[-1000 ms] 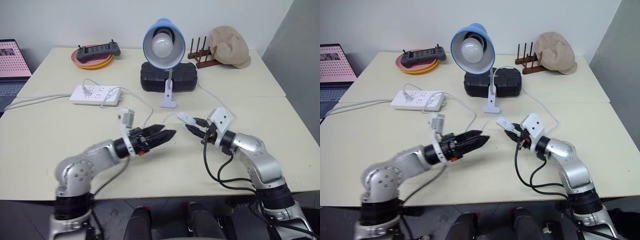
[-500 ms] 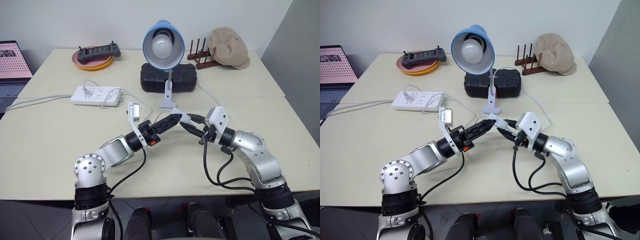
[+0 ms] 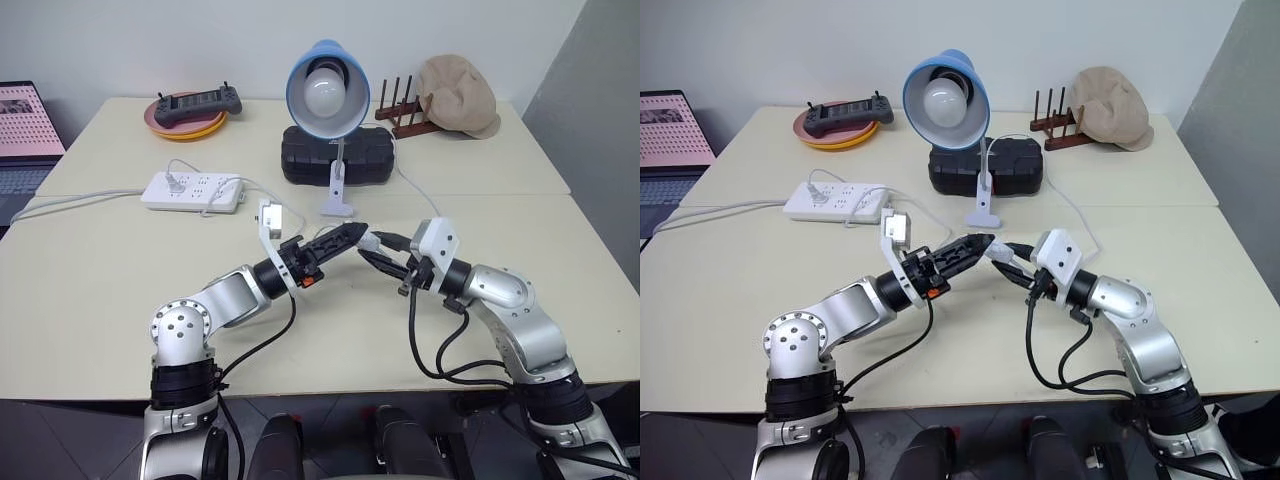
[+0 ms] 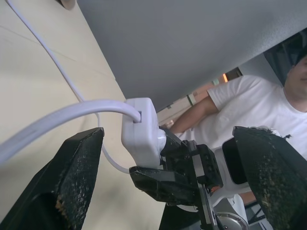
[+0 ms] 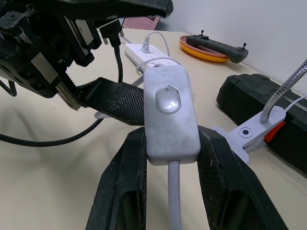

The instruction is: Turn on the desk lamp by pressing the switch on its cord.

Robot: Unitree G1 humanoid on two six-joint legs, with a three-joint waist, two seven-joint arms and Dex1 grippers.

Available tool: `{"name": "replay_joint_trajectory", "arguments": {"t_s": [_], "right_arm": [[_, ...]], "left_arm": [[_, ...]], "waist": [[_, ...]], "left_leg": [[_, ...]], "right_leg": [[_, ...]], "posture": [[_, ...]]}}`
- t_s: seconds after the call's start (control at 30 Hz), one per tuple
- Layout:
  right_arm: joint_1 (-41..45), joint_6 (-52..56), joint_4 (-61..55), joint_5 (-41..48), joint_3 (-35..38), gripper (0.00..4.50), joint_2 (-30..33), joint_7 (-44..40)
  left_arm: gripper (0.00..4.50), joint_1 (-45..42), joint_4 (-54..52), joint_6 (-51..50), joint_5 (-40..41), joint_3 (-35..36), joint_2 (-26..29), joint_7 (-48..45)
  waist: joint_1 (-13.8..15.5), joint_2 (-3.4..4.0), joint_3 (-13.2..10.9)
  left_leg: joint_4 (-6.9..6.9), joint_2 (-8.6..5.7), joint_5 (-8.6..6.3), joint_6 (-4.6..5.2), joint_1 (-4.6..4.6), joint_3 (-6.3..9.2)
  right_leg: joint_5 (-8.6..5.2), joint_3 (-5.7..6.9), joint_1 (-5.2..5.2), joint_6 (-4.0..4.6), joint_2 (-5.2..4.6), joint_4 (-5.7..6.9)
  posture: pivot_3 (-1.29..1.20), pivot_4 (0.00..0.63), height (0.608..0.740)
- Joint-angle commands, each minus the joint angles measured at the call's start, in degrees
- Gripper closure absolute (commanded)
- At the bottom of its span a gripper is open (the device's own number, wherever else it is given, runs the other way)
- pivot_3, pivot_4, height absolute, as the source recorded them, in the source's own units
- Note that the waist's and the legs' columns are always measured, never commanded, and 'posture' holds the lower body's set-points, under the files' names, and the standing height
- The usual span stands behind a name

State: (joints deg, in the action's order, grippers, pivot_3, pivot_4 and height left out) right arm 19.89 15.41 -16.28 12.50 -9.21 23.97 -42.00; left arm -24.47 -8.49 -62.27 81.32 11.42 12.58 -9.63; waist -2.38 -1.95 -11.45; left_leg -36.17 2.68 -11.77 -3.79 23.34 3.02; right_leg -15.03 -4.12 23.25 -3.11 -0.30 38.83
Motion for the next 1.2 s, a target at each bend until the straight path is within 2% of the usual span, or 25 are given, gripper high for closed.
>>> {"name": "replay_joint_trajectory", "arguments": {"t_s": [0.03,0.07,0.23,0.67,0.93,1.07,1.1,1.13,1.2], "right_arm": [[0.3,-0.1,-3.6,0.5,0.5,3.44,0.0,0.6],[0.2,-0.1,-3.7,0.5,0.5,3.44,0.1,0.6],[-0.4,0.1,-4.2,0.5,0.8,3.44,0.4,0.8],[-0.5,-0.1,-4.6,0.4,0.4,3.44,0.3,0.9],[-0.4,-0.5,-4.5,0.4,0.2,3.44,0.4,0.5],[-0.4,-1.0,-3.8,0.4,0.2,3.44,0.5,0.3],[-0.3,-1.0,-3.5,0.4,0.2,3.44,0.4,0.4],[0.0,-1.0,-3.0,0.4,0.1,3.44,0.2,0.5],[0.3,-1.0,-2.3,0.6,0.2,3.44,-0.2,0.6]], "left_arm": [[0.19,-1.5,0.4,0.7,1.1,-0.1,0.0,-1.0],[0.19,-1.7,0.6,0.7,1.0,-0.1,0.1,-1.1],[1.4,-1.7,0.8,0.4,1.5,-0.1,0.2,-1.5],[4.02,-0.9,0.9,-0.1,1.1,-0.3,1.0,-2.3],[4.06,0.3,0.3,-0.2,1.1,-0.4,1.3,-2.2],[4.06,1.2,-1.4,1.8,-2.6,-1.0,1.9,-2.7],[4.06,1.7,-1.9,1.2,-0.6,-0.4,2.1,-3.1],[3.36,2.1,-2.4,0.9,0.7,-0.1,2.4,-3.2],[3.14,2.7,-3.0,0.5,2.3,0.4,3.0,-2.9]], "waist": [[0.0,0.0,0.0],[0.0,0.0,0.0],[0.0,0.0,0.0],[0.0,0.0,0.0],[0.0,0.0,0.0],[0.0,0.0,0.0],[0.0,0.0,0.0],[0.0,0.0,0.0],[0.0,0.0,0.0]], "left_leg": [[0.01,0.0,0.0,0.0,0.0,0.0],[0.01,0.0,0.0,0.0,0.0,0.0],[0.03,0.0,0.0,0.0,0.01,-0.01],[0.09,0.0,0.0,0.0,0.04,-0.01],[0.11,0.0,-0.01,0.0,0.04,-0.01],[0.11,0.0,-0.01,-0.01,0.06,-0.01],[0.11,0.0,-0.01,-0.01,0.06,-0.01],[0.11,0.0,-0.01,-0.01,0.06,-0.01],[0.14,0.0,-0.01,-0.01,0.06,-0.01]], "right_leg": [[0.0,0.01,0.0,0.0,0.0,0.0],[0.0,0.01,0.0,0.0,0.0,0.0],[0.0,0.0,0.0,0.0,0.0,-0.07],[-0.01,0.0,0.0,0.0,-0.01,-0.19],[-0.01,0.01,0.01,0.0,-0.01,-0.23],[-0.01,0.01,0.01,0.01,-0.01,-0.25],[-0.01,0.0,0.01,0.01,-0.02,-0.26],[-0.01,0.0,0.01,0.01,-0.02,-0.27],[-0.01,0.01,0.02,0.01,-0.02,-0.27]], "posture": [[0.0,0.15,0.74],[0.0,0.15,0.74],[0.0,0.15,0.74],[0.0,0.15,0.74],[0.0,0.15,0.74],[0.0,0.15,0.74],[0.0,0.15,0.74],[0.0,0.15,0.74],[0.0,0.15,0.74]]}}
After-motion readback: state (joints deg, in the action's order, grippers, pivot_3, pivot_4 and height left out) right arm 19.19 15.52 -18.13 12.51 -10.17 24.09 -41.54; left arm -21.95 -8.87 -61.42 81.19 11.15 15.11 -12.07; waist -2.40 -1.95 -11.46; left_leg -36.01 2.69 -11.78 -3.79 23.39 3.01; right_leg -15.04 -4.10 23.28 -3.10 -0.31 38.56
